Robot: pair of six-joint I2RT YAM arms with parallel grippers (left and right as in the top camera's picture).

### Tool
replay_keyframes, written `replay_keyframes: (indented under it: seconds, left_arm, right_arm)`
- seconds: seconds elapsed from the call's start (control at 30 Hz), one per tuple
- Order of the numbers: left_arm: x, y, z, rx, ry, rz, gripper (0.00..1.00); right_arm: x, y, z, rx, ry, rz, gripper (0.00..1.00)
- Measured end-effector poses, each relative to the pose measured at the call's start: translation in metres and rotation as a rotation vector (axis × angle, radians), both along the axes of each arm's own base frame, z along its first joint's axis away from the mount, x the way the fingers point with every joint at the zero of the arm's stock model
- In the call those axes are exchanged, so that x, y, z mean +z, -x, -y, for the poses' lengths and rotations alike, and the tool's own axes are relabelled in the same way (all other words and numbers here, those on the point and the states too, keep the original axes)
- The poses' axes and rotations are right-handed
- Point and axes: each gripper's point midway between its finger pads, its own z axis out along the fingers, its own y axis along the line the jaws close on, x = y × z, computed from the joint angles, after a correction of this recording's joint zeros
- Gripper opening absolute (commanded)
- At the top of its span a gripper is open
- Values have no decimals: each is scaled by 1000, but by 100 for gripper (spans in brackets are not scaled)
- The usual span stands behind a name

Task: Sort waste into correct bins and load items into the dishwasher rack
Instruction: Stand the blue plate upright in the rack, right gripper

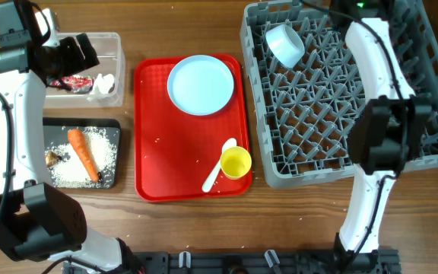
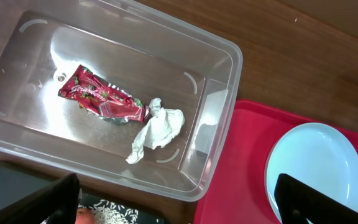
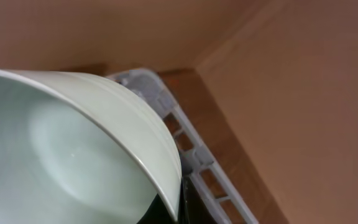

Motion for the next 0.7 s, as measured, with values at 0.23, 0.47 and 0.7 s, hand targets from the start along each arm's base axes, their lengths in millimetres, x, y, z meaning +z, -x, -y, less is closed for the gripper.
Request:
replay_keyframes:
  seconds: [0.23,0.47,0.7]
  left_arm:
    - [0,0,0,0,0,0,100]
    - [1,-2,0,0,-1,7,100]
    - [1,-2,0,2,0,9,100]
  right_arm:
    - [-30,1,-28,53,8,-90,4]
    - [-40,7,-42,34,52,-118,4]
    - [-89,34,-98,215,65,-455,69]
